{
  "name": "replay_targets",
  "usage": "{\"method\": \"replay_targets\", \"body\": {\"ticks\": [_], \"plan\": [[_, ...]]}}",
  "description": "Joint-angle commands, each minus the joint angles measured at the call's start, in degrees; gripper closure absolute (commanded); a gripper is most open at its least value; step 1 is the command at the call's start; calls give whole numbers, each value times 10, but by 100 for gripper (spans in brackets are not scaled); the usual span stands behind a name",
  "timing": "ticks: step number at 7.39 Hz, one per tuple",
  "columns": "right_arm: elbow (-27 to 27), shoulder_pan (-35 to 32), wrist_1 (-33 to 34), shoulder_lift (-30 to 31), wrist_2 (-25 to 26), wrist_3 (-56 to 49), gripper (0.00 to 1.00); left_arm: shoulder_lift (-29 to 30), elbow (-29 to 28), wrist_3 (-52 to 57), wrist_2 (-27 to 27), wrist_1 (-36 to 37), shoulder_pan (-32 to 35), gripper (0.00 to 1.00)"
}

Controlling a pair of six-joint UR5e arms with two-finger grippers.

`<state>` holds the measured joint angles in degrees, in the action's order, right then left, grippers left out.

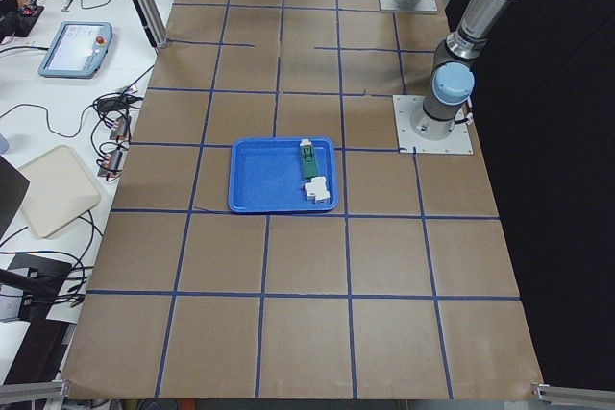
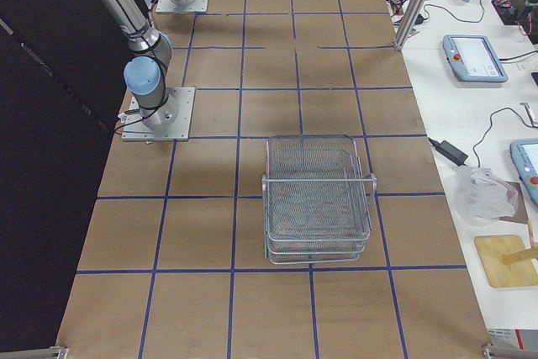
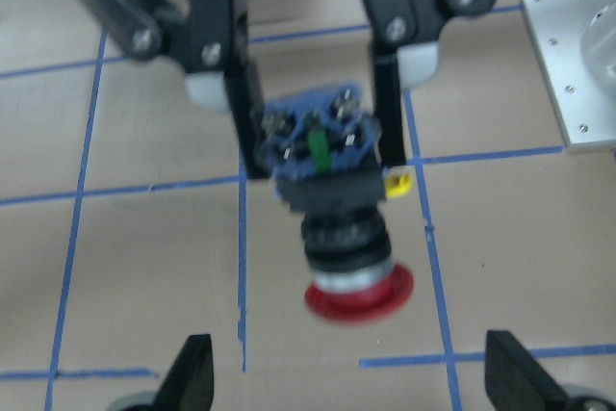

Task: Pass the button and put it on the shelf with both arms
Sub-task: 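Open the left gripper and pull it back while the right gripper carries the button away, then lower the button into the wire mesh basket and open the right gripper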

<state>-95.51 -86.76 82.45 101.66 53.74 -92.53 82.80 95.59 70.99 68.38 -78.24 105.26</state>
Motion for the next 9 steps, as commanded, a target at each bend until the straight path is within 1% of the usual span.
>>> {"method": "replay_targets", "body": {"ticks": [1, 2, 3, 4, 5, 6, 7, 8, 9], "plan": [[0, 89, 1, -3, 66, -19, 88, 2, 3, -87, 94, -20, -25, 0], [1, 143, 3, -21, 95, -46, 88, 8, 10, -156, 151, -19, -46, 0], [1, 192, 56, -51, 132, -90, 88, 16, 13, -206, 182, -17, -65, 0], [4, 232, 105, -77, 157, -143, 88, 4, 14, -232, 194, -20, -80, 0], [8, 265, 138, -98, 188, -193, 88, -1, 17, -233, 219, -28, -91, 0], [10, 297, 195, -131, 259, -225, 87, -7, 18, -234, 261, -33, -93, 0], [12, 322, 229, -164, 294, -257, 87, -10, 18, -242, 280, -37, -95, 0], [17, 353, 264, -186, 297, -294, 87, -10, 19, -252, 279, -35, -108, 0], [43, 370, 259, -206, 298, -302, 87, -12, 23, -317, 279, -35, -121, 0]]}}
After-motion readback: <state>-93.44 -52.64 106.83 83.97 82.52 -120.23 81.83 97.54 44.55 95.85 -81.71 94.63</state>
